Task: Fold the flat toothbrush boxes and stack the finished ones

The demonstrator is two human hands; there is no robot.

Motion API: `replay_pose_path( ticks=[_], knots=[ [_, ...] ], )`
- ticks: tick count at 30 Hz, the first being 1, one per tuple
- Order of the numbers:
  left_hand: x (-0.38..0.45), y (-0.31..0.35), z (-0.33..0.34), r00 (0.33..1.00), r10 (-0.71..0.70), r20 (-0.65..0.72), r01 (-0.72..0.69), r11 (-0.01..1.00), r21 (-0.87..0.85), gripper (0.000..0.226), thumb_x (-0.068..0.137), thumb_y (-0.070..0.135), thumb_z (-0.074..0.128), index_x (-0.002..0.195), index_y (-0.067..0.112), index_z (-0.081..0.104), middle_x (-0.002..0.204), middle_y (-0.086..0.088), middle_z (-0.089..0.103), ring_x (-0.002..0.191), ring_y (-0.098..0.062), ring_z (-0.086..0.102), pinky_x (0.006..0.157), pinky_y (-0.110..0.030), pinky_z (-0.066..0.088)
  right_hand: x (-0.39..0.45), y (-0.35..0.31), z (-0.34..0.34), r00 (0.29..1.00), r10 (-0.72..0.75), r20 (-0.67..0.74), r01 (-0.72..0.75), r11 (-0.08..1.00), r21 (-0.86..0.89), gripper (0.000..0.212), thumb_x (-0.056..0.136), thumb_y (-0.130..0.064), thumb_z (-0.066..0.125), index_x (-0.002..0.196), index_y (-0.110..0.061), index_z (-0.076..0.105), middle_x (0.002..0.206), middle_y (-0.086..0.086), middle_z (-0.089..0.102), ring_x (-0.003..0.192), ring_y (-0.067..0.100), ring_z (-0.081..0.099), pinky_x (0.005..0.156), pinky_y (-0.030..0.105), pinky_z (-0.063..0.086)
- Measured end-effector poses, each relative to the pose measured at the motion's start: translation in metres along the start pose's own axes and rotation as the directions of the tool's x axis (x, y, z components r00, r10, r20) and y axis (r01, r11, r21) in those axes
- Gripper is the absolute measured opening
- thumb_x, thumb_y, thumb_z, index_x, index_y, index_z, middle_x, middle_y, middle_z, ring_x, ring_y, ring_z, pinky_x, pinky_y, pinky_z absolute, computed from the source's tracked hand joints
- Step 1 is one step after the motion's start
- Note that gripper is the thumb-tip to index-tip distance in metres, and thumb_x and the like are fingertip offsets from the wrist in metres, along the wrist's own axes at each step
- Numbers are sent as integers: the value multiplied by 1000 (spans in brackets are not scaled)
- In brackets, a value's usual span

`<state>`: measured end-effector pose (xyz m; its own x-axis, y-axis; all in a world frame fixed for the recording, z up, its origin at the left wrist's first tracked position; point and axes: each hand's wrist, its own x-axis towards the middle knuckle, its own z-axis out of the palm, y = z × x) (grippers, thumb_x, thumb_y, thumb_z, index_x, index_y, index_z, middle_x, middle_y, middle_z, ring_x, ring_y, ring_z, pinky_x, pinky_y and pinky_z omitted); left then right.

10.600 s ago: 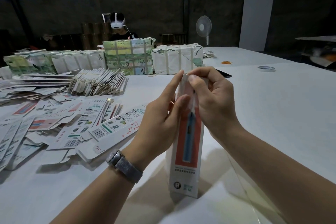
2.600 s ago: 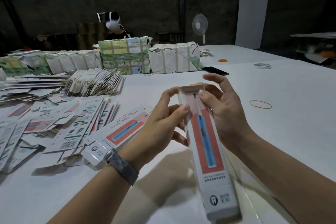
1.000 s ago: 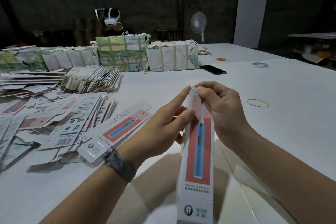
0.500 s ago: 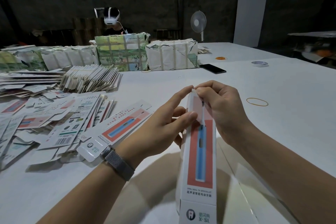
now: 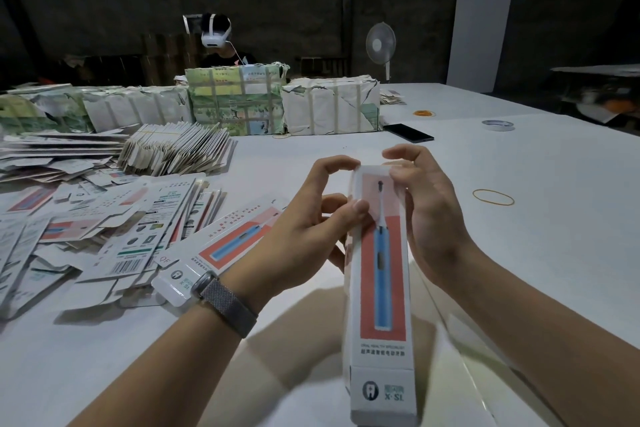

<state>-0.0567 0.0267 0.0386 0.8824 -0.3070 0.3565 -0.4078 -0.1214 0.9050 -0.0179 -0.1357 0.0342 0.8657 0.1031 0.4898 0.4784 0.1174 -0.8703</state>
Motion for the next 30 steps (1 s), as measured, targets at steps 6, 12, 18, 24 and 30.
replay_pose_path(
  ticks=[6, 12, 18, 24, 30],
  knots=[
    [1, -2, -3, 998, 37, -45, -38, 999, -9, 34, 94, 45, 55, 122, 40, 38, 83, 10, 71, 80, -17, 73, 58, -28, 57, -2, 4, -1, 997, 7, 71, -8, 1000, 21, 11, 90, -40, 51, 101, -43, 52, 83, 2, 65, 76, 22, 71, 68, 30, 60],
    [0, -1, -3, 998, 44, -47, -45, 999, -21, 39, 89, 42, 55, 124, 40, 38, 86, 6, 72, 80, -18, 73, 58, -27, 57, 1, -2, -2, 996, 9, 94, -17, 995, 95, 19, 97, -28, 54, 88, -44, 58, 84, 8, 66, 80, 25, 72, 73, 40, 62],
    [-1, 0, 0, 1000, 10, -23, -10, 1000, 28, 48, 88, 47, 54, 132, 44, 36, 101, -6, 70, 85, -20, 74, 62, -34, 61, 2, -1, -5, 997, 25, 79, -30, 997, 73, 3, 90, -36, 54, 90, -33, 54, 75, -3, 69, 72, 18, 70, 66, 30, 60],
    [0, -5, -1, 999, -17, -30, 17, 1000, -2, 42, 89, 44, 51, 129, 42, 40, 97, -7, 70, 87, -23, 73, 70, -42, 63, 2, -1, -4, 1000, -8, 17, 9, 1000, -4, 12, 99, -22, 57, 89, -20, 51, 70, 14, 63, 62, 17, 66, 59, 30, 57],
    [0, -10, -3, 999, -41, -12, 40, 997, -73, 36, 97, 41, 52, 131, 42, 40, 87, 3, 72, 90, -22, 73, 72, -40, 62, 1, 2, 0, 995, -95, -28, 91, 990, -105, 14, 95, -31, 62, 88, -27, 50, 83, 14, 59, 79, 25, 70, 64, 30, 59]
  ],
)
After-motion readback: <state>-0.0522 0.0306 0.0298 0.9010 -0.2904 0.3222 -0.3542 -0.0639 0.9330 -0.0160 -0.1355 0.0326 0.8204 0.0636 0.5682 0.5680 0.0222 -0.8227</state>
